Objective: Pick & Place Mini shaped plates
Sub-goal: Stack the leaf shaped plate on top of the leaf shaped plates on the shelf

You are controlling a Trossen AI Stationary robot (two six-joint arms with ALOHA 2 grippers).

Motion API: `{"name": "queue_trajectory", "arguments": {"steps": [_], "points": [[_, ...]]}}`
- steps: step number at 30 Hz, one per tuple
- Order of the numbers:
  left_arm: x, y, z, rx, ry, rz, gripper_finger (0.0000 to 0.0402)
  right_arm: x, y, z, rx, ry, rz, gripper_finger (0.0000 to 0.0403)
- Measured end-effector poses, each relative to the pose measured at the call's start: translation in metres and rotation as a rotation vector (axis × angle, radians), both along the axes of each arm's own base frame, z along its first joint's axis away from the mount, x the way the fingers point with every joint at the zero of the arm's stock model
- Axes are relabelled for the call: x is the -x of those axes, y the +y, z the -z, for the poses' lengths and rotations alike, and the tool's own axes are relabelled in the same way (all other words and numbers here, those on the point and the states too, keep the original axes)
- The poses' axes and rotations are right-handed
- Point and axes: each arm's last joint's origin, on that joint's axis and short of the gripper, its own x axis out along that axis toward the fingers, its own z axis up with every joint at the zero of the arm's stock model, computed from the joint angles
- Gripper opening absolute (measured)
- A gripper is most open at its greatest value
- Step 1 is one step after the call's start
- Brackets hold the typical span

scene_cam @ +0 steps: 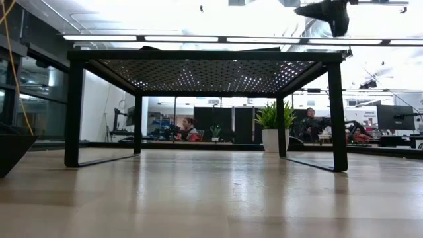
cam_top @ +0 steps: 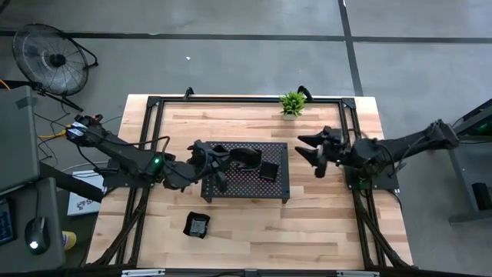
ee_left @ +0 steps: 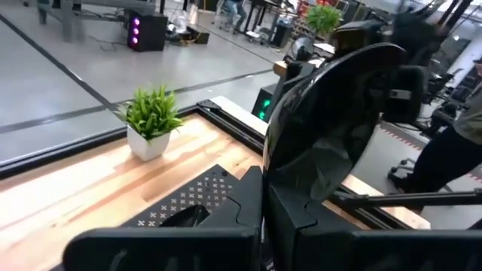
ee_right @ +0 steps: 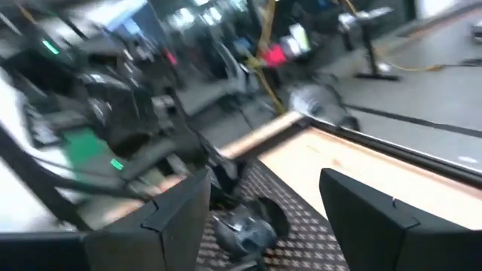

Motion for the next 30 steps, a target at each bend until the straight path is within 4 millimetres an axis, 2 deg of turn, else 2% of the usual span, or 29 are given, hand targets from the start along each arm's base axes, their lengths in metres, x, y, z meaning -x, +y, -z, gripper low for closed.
{"name": "queue_trajectory", "arguments": {"steps": [5, 11, 15, 19, 23, 30], "points": [[0.0, 0.0, 0.0, -0.004, 0.001, -0.004, 0.0, -0.026, 0.015, -0.036, 0.043, 0.177, 0.005, 0.0246], [0.0, -0.001, 0.0, -0.003, 0.002, 0.001, 0.0, -0.067, 0.038, -0.065, 0.043, 0.167, -0.141, 0.0246], [0.0, 0.0, 0.0, -0.012, 0.006, -0.004, 0.0, -0.091, 0.05, -0.065, 0.007, 0.176, -0.168, 0.0246], [0.0, 0.0, 0.0, -0.019, 0.009, -0.003, 0.0, -0.104, 0.056, -0.06, 0.002, 0.2, -0.163, 0.0246], [0.001, 0.0, -0.001, -0.025, 0.004, -0.031, 0.0, -0.108, 0.055, -0.057, -0.025, 0.196, -0.093, 0.0246], [0.002, 0.003, -0.005, -0.034, -0.041, -0.138, 0.0, -0.104, 0.057, -0.064, 0.027, 0.117, 0.174, 0.0246]]}}
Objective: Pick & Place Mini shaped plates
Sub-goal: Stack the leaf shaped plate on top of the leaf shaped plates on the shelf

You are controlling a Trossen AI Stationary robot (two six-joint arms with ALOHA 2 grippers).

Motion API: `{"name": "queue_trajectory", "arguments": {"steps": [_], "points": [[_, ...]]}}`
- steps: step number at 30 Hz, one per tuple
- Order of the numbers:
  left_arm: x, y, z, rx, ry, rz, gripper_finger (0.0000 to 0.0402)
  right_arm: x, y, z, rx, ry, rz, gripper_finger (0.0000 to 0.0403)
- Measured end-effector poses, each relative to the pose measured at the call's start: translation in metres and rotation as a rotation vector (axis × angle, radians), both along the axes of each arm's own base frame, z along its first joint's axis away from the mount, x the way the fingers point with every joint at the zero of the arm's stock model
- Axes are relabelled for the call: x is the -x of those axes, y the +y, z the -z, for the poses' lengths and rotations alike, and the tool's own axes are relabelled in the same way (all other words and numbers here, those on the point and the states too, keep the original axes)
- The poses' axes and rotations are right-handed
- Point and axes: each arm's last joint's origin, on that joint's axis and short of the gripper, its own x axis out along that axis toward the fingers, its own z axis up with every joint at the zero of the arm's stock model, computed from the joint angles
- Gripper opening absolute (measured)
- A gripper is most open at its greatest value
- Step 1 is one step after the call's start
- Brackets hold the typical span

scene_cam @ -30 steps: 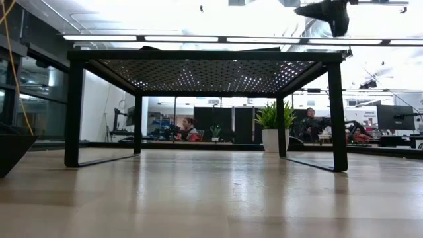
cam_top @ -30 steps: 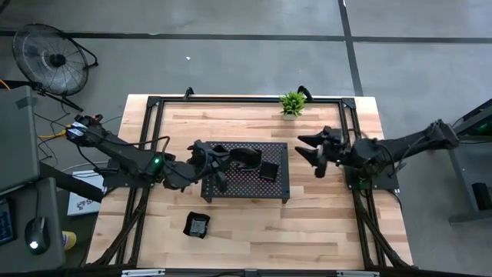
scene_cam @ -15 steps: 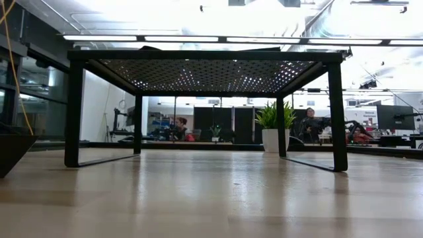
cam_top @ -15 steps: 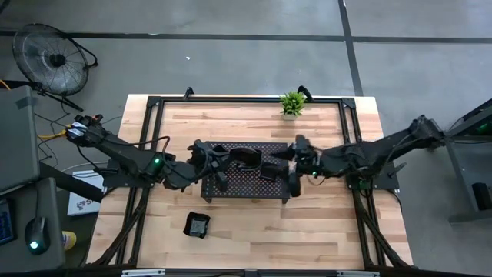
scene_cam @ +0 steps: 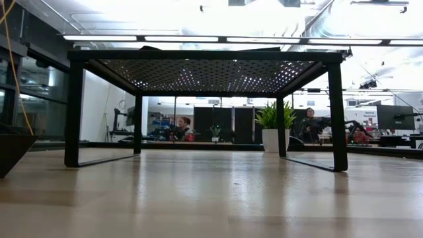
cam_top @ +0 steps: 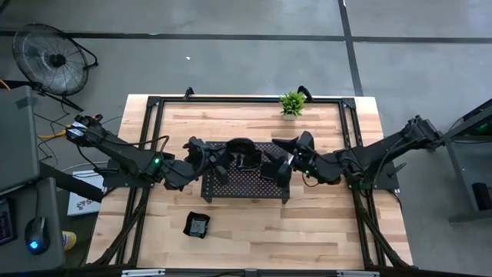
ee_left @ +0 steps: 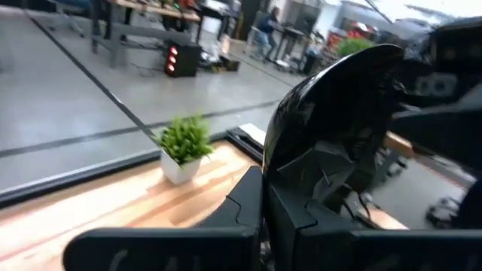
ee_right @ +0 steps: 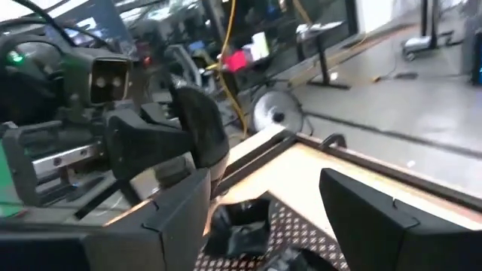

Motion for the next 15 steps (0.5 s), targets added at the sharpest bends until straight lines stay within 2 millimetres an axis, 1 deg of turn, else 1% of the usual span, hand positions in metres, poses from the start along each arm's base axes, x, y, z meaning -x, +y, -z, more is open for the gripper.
{"name": "queue_trajectory", "arguments": {"steps": [4, 7, 10, 15], "points": [[0.001, 0.001, -0.001, -0.029, 0.005, -0.057, 0.0, -0.008, 0.003, 0.0, 0.045, -0.032, 0.041, 0.0246], [0.001, 0.002, -0.001, -0.044, 0.012, -0.077, 0.0, -0.02, 0.008, 0.003, 0.093, -0.064, 0.066, 0.0246], [0.002, 0.002, -0.001, -0.05, 0.015, -0.091, 0.0, -0.031, 0.011, 0.01, 0.143, -0.062, 0.111, 0.0246], [0.002, 0.002, -0.001, -0.067, 0.031, -0.091, 0.0, -0.038, 0.014, 0.015, 0.157, -0.067, 0.118, 0.0246]]}}
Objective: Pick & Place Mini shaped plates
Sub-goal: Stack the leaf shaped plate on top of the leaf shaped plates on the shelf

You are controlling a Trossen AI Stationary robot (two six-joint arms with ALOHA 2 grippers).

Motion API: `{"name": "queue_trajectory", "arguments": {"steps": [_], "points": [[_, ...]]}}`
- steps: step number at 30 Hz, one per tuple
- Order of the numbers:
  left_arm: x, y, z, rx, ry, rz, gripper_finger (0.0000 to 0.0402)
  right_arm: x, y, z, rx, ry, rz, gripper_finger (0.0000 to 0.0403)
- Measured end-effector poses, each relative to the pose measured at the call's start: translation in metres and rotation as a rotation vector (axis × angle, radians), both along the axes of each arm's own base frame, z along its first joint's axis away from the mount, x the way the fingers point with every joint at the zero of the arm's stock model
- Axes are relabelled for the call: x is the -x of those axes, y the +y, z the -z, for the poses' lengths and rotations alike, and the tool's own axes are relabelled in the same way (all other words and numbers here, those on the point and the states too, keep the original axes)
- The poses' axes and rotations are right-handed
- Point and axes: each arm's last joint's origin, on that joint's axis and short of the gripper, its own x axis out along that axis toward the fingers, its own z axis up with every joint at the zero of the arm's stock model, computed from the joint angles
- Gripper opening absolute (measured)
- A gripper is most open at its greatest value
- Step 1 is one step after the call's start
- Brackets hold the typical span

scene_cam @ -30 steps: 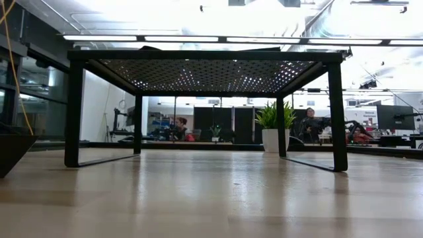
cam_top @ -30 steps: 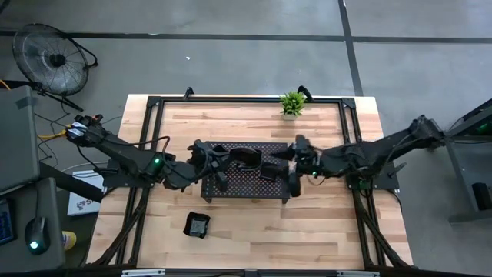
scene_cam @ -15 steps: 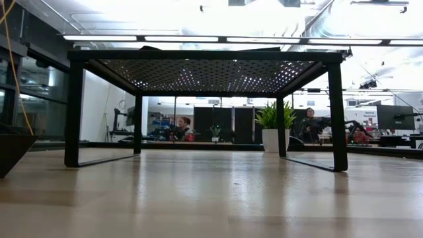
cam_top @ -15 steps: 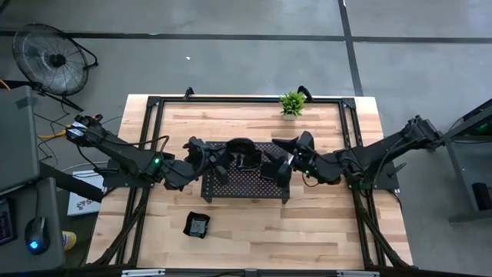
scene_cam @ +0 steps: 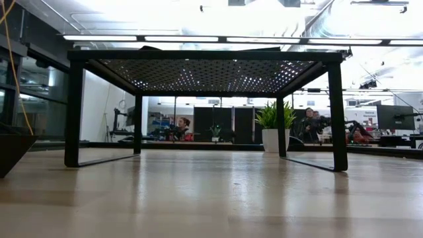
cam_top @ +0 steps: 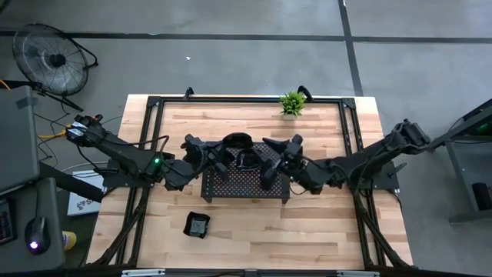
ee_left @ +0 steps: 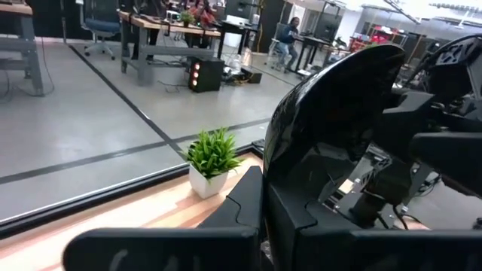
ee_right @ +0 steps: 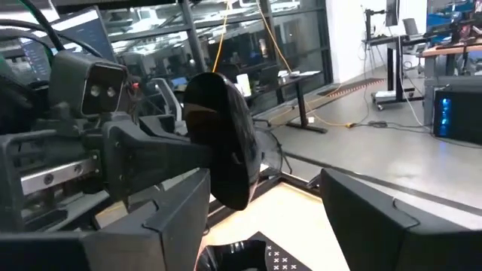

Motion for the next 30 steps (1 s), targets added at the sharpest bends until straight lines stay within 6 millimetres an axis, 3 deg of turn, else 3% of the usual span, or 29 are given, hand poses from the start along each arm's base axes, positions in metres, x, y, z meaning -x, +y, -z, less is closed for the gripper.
{"name": "queue_trajectory", "arguments": {"steps": [14, 30], "points": [[0.0, 0.0, 0.0, -0.029, 0.026, -0.015, 0.0, -0.015, -0.019, 0.007, -0.005, 0.001, -0.063, 0.0238], [0.0, 0.0, 0.001, -0.041, 0.04, -0.014, 0.0, -0.018, -0.027, 0.006, 0.027, 0.01, -0.118, 0.0077]]}}
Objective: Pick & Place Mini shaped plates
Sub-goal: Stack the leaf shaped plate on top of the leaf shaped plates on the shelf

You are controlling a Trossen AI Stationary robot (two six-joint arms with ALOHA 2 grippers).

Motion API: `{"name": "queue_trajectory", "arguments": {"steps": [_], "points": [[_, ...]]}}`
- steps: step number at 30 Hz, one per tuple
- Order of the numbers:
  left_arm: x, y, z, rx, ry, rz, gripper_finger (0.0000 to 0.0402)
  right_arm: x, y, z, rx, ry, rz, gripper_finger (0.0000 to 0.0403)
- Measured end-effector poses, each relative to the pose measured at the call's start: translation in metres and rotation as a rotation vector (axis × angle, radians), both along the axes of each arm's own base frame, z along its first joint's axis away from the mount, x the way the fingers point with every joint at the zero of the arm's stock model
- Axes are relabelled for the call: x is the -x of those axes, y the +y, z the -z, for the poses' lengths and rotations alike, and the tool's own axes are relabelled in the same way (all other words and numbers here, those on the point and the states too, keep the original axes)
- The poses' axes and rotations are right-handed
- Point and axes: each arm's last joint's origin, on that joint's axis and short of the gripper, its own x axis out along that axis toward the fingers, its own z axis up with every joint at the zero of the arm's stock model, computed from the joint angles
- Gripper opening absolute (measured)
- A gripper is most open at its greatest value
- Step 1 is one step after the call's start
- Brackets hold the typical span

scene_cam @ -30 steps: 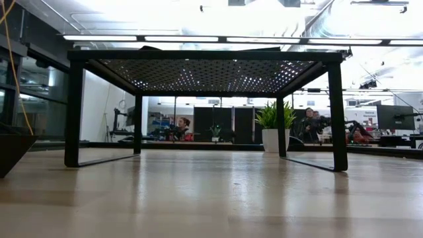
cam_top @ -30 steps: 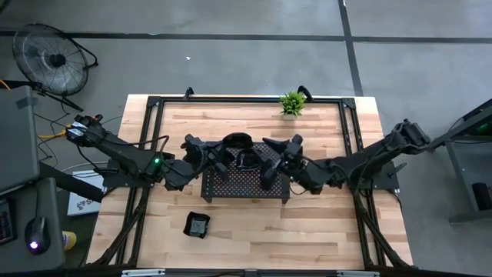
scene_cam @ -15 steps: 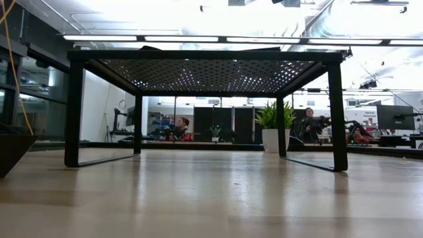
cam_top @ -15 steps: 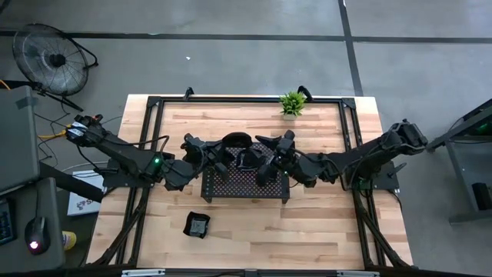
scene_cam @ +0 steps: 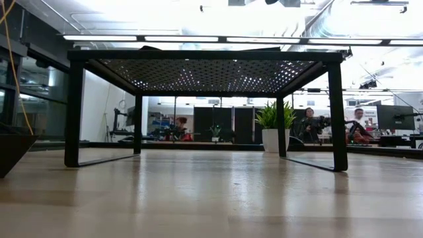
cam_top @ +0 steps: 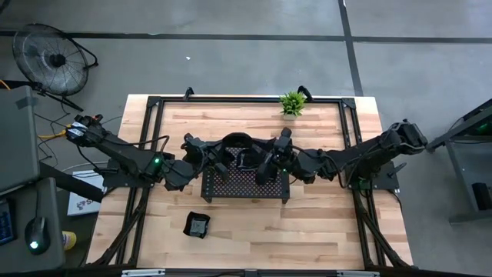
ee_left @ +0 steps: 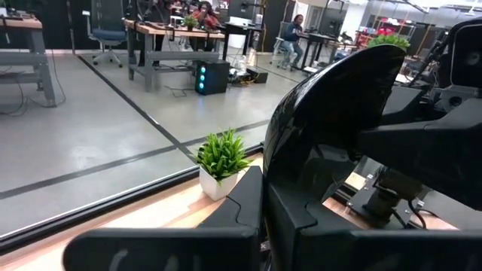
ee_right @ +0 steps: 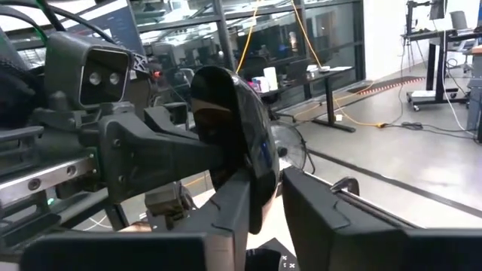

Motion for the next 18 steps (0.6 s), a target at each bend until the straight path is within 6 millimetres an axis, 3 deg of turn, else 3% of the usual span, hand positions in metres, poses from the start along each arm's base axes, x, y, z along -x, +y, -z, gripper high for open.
{"name": "queue_trajectory", "arguments": {"steps": [10, 18], "points": [[-0.0004, -0.0005, -0.0001, -0.04, 0.042, 0.025, 0.0015, 0.0, -0.0002, -0.0001, 0.023, 0.012, 0.002, 0.0006], [-0.0016, -0.0018, 0.0, -0.111, 0.115, 0.092, 0.0067, 0.0, 0.0004, -0.0001, 0.023, 0.012, -0.008, 0.0002]]}}
